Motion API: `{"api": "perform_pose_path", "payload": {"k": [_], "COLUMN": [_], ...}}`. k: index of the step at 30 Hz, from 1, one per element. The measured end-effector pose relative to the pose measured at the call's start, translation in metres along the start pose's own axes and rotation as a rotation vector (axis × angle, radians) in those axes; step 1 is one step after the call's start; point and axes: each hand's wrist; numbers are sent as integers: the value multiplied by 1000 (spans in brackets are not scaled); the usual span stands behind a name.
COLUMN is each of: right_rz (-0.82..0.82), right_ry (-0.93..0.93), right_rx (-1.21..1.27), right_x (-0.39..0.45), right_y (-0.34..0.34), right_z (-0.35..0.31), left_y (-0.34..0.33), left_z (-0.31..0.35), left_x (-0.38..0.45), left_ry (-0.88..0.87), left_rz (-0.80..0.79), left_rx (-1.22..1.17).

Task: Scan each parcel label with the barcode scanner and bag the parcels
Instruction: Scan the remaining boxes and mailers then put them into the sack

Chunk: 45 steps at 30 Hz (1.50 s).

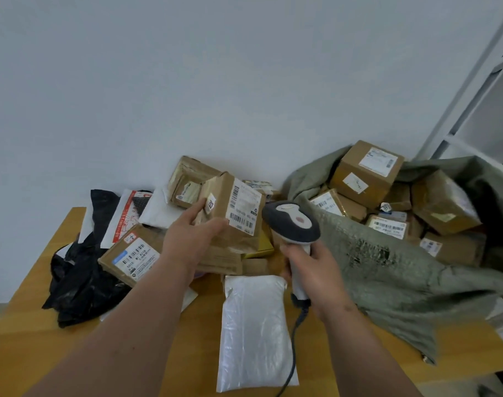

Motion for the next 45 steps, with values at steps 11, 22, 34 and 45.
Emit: {"api": "perform_pose_path", "payload": {"k": [11,22,34,45], "right_rz": [-198,-256,-180,163], "right_ry": [238,296,210,116], "right_rx": [-296,-340,-239,-91], "right_x": [-2,9,15,14], "right_y": [38,72,101,120], "right_z": [-19,-17,-10,-12], "left_y": [-22,-48,-81,-117], "left_z": [19,27,27,43], "left_x": [6,-7,-19,-12], "left_ry": [-132,-56,-92,-324], "left_rz": [-60,-38,-8,-59], "left_rx": [427,461,371,351]}}
Point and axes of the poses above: each hand's wrist, its own x-axis towards the middle knuckle, its own y-axis out of the back of the hand, z = x × y, and after that the axes turned 9 degrees about -y, right-handed
